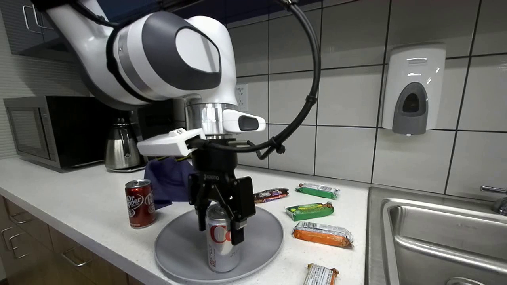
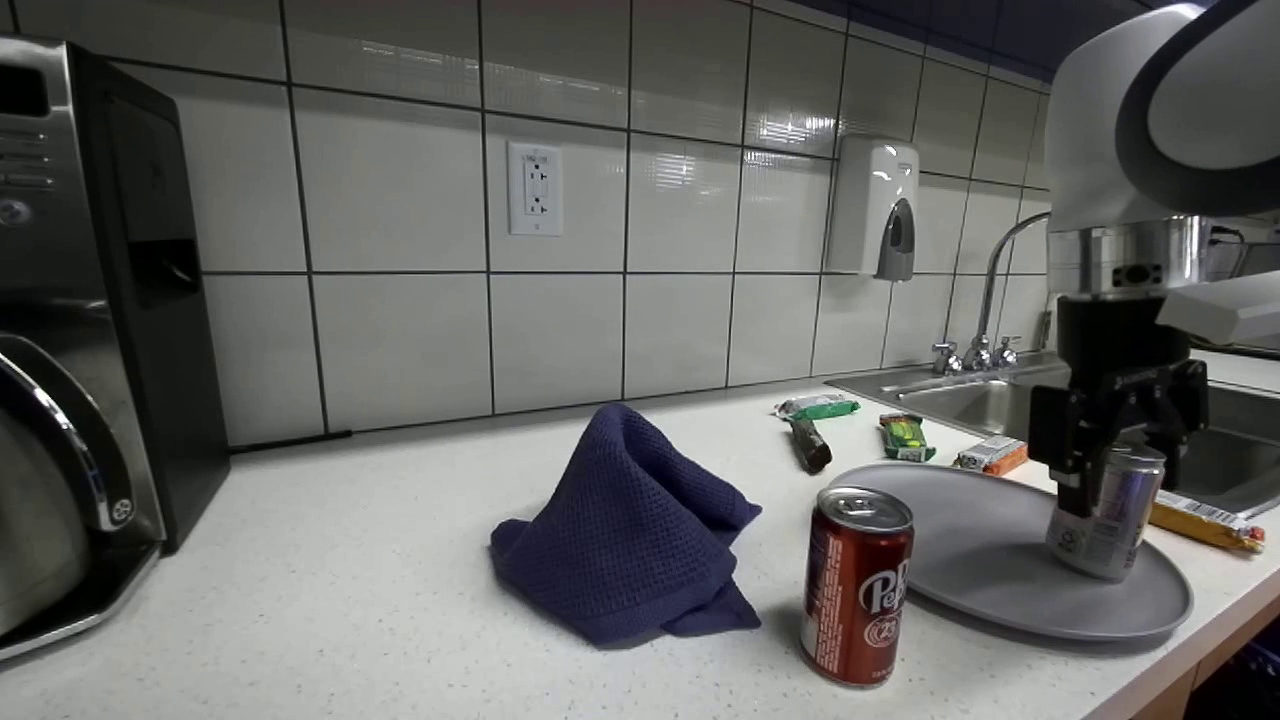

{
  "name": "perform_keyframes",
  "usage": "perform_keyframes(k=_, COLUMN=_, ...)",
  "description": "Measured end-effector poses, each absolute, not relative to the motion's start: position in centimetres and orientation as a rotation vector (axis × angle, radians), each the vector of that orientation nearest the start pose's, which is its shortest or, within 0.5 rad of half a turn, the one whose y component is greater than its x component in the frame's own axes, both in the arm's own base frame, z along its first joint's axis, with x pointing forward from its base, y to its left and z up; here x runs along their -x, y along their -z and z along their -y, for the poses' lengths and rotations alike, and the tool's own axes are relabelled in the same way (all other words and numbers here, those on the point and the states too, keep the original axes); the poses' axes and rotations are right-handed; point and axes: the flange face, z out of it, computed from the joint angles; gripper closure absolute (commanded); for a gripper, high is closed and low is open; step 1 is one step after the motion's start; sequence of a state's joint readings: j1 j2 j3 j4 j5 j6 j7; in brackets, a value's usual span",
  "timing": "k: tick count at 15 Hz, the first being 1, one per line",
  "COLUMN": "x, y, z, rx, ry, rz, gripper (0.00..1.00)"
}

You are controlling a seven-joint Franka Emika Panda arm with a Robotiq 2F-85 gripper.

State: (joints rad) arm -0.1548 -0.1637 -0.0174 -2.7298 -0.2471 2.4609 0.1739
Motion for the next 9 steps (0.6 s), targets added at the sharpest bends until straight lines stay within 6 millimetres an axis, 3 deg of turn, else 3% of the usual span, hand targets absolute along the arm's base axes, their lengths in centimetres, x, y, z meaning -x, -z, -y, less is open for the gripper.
perform_keyframes(k=3, x=-37.99, y=-26.38, z=6.69, rx=3.269, ry=-0.174, rz=-0.245, gripper=0.59)
perform_keyframes(k=9, x=-38.06, y=-26.47, z=6.91, rx=3.267, ry=-0.17, rz=-0.256, gripper=0.6)
